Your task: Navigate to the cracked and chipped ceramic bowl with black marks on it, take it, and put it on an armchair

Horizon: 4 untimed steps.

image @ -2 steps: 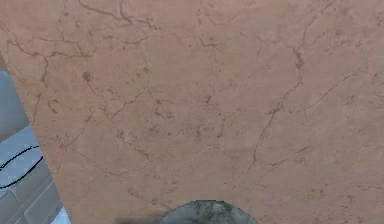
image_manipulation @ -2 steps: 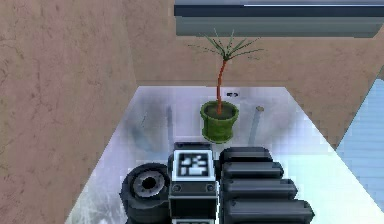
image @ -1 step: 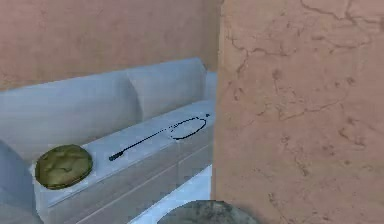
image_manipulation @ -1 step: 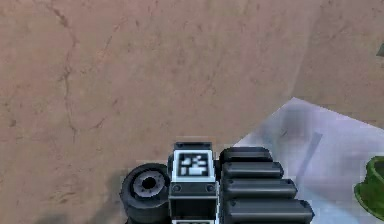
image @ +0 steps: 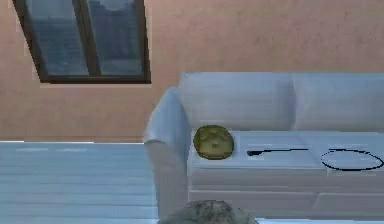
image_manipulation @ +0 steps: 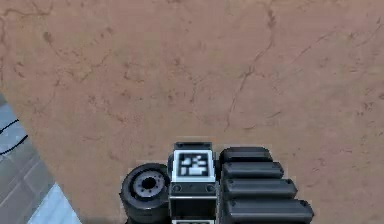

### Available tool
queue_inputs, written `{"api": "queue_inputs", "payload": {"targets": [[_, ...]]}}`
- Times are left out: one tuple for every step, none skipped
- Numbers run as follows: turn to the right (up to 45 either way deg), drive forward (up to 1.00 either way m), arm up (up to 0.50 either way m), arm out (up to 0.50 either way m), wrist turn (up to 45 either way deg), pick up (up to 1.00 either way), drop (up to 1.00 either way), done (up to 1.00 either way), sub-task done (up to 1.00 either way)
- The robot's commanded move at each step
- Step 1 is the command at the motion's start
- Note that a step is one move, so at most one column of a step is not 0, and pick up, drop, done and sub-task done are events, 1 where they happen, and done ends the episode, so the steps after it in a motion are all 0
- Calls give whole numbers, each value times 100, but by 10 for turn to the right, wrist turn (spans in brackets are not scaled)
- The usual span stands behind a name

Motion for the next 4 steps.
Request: {"api": "queue_inputs", "payload": {"targets": [[-210, 0, 0, 0, 0, 0, 0, 0, 0], [0, 50, 0, 0, 0, 0, 0, 0, 0], [-450, 0, 0, 0, 0, 0, 0, 0, 0], [0, 100, 0, 0, 0, 0, 0, 0, 0]]}}
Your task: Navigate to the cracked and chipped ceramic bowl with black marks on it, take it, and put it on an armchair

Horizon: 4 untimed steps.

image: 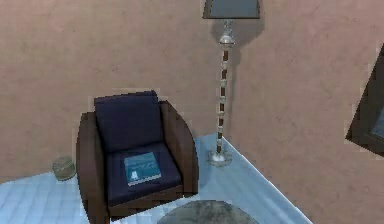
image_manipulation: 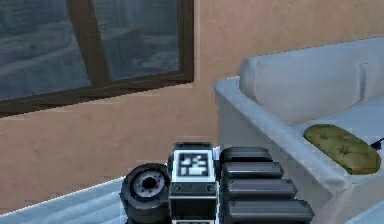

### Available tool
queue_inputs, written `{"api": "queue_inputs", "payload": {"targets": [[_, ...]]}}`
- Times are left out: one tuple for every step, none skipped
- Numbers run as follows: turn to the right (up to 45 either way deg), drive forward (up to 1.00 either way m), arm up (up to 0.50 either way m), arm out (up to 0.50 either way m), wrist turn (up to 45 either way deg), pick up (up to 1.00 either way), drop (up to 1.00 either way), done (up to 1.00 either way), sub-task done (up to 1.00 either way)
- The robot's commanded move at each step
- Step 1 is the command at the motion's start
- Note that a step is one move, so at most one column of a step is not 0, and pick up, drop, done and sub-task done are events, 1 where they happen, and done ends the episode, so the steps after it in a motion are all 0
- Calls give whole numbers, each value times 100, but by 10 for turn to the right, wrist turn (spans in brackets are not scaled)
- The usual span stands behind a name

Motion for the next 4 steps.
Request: {"api": "queue_inputs", "payload": {"targets": [[-30, 0, 0, 0, 0, 0, 0, 0, 0], [0, 60, 0, 0, 0, 0, 0, 0, 0], [450, 0, 0, 0, 0, 0, 0, 0, 0], [450, 0, 0, 0, 0, 0, 0, 0, 0]]}}
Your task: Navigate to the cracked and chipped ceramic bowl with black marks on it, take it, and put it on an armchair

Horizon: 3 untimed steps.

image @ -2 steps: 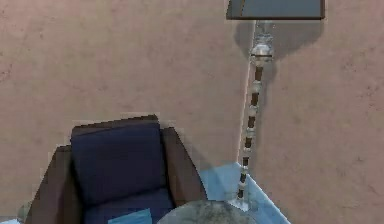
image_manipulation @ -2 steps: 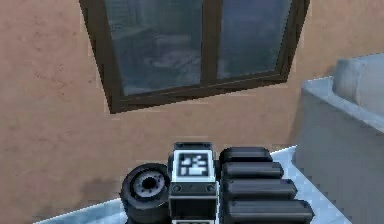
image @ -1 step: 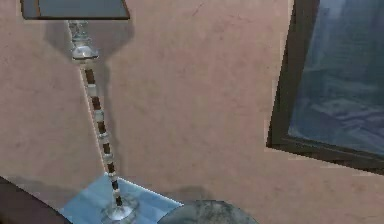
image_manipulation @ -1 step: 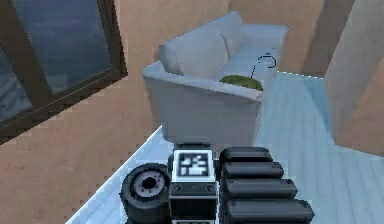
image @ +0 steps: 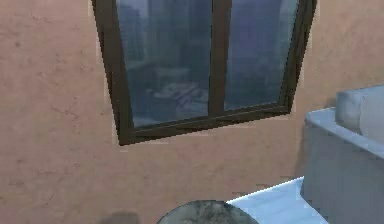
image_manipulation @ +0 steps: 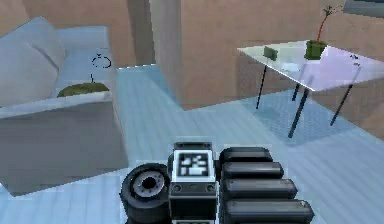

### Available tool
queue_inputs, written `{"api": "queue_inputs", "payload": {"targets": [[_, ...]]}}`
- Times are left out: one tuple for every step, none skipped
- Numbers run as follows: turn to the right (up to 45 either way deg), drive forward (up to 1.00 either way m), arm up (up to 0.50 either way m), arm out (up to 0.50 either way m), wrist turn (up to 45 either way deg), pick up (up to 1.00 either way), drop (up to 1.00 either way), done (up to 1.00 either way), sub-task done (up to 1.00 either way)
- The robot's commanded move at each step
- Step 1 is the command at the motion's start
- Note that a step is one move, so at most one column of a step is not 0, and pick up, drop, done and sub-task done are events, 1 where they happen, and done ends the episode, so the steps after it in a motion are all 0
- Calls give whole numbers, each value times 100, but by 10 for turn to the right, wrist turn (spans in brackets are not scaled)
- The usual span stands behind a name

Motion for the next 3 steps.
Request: {"api": "queue_inputs", "payload": {"targets": [[450, 0, 0, 0, 0, 0, 0, 0, 0], [60, 0, 0, 0, 0, 0, 0, 0, 0], [-450, 0, 0, 0, 0, 0, 0, 0, 0]]}}
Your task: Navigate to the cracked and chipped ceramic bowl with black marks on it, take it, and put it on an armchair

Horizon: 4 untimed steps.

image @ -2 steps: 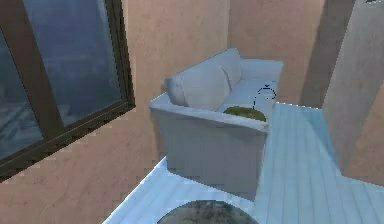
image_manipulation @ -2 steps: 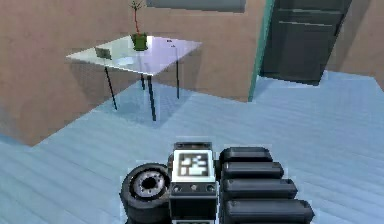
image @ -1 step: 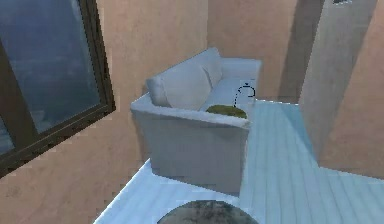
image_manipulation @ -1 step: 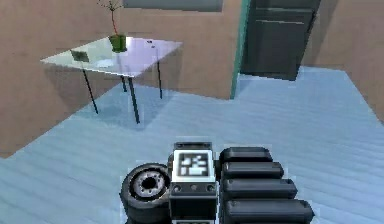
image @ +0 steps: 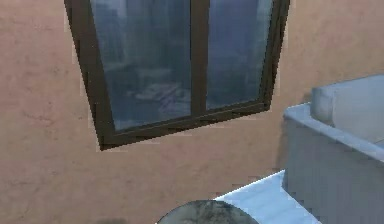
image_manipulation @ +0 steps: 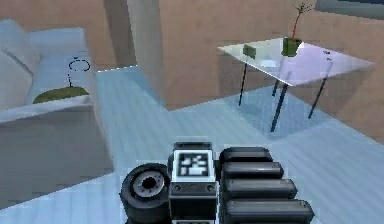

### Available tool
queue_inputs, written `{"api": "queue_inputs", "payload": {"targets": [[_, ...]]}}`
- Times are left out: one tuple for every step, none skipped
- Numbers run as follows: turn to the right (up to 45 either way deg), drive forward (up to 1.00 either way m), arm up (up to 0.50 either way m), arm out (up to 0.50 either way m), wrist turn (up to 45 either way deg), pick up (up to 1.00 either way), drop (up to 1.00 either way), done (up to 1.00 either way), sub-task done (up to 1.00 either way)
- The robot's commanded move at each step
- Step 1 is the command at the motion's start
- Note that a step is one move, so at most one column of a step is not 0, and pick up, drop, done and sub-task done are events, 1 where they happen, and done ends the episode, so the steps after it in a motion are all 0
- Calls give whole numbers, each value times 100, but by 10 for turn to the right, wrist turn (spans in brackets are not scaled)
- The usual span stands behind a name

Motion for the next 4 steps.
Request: {"api": "queue_inputs", "payload": {"targets": [[-450, 0, 0, 0, 0, 0, 0, 0, 0], [-450, 0, 0, 0, 0, 0, 0, 0, 0], [-150, 0, 0, 0, 0, 0, 0, 0, 0], [450, 0, 0, 0, 0, 0, 0, 0, 0]]}}
